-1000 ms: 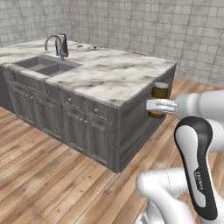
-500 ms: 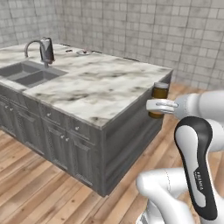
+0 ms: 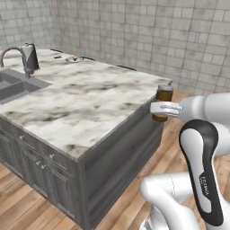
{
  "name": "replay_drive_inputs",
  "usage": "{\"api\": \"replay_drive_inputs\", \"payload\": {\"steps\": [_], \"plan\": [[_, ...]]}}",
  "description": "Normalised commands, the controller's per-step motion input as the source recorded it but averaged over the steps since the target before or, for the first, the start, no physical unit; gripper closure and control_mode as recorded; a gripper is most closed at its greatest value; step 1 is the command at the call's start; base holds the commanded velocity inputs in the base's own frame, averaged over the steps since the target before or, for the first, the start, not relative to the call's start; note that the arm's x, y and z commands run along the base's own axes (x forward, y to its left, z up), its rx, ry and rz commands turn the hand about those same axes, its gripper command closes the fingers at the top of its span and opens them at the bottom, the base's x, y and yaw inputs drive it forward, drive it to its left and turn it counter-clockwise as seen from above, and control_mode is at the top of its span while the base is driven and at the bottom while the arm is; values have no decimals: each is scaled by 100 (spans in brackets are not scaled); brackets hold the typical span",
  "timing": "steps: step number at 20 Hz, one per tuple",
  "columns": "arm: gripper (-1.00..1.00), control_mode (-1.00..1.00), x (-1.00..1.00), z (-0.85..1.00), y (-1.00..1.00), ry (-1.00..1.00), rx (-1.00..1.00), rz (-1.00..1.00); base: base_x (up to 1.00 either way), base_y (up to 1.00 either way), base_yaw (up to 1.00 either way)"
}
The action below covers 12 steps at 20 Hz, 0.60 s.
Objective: Take the cinnamon bottle from the cabinet and place it on the dining table, next to the plate with the cupcake. Then take the chocolate from the dining counter and place it on the cupcake plate.
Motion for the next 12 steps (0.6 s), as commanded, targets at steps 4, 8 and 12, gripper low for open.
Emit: {"api": "replay_drive_inputs", "payload": {"steps": [4,8,12], "plan": [[100,100,0,0,0,0,0,0,85,-39,2],[100,100,0,0,0,0,0,0,86,-36,3],[100,100,0,0,0,0,0,0,86,-37,3]]}}
